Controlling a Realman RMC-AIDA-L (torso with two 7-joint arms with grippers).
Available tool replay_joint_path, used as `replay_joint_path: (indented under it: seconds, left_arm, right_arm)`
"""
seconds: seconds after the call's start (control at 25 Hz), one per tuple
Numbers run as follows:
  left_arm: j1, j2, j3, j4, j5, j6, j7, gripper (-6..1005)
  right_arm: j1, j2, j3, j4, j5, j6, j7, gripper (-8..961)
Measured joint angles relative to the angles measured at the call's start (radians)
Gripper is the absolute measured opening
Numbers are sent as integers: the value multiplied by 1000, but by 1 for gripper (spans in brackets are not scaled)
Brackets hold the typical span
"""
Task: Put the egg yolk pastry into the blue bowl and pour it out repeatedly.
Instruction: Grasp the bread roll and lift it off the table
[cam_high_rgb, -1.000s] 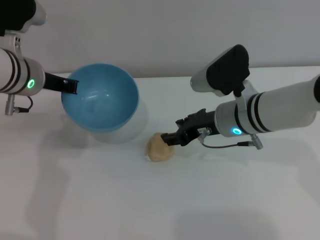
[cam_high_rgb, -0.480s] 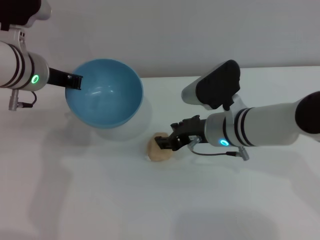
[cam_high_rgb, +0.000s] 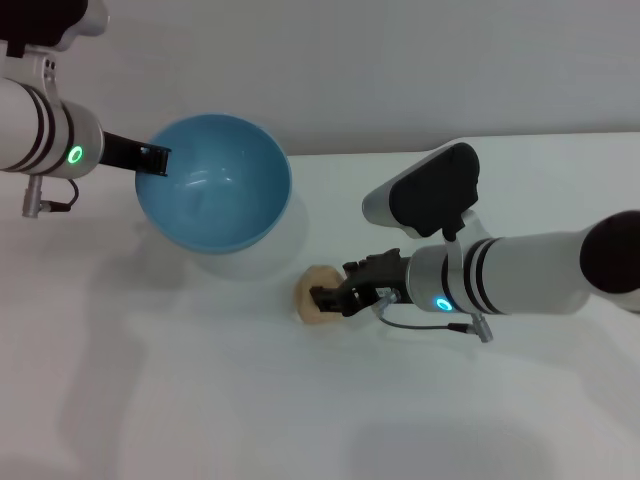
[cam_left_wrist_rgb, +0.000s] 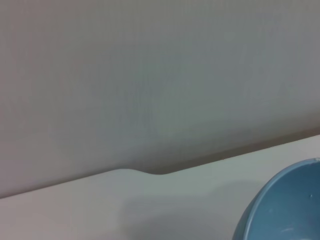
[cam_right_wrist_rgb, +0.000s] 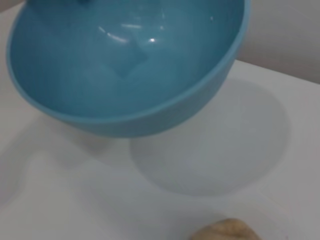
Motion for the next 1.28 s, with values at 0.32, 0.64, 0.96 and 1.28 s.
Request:
replay_joint_path:
  seconds: [0.32, 0.64, 0.96, 1.28]
  left_arm:
    - [-6, 0, 0, 0, 1, 1, 0, 11]
    - [-5, 0, 0, -1, 0, 1, 0, 10]
    - [-6, 2, 0, -3, 5, -9, 2, 10]
    - [-16, 2, 0, -4, 9, -25, 15, 9]
  right_arm:
    - [-12, 2, -41, 2, 22, -54, 0, 558]
    - [-12, 2, -61, 18, 49, -85, -1, 343]
    - [-18, -4, -64, -11, 49, -61, -1, 178]
    - [-95, -39, 66, -209, -74, 196, -1, 107]
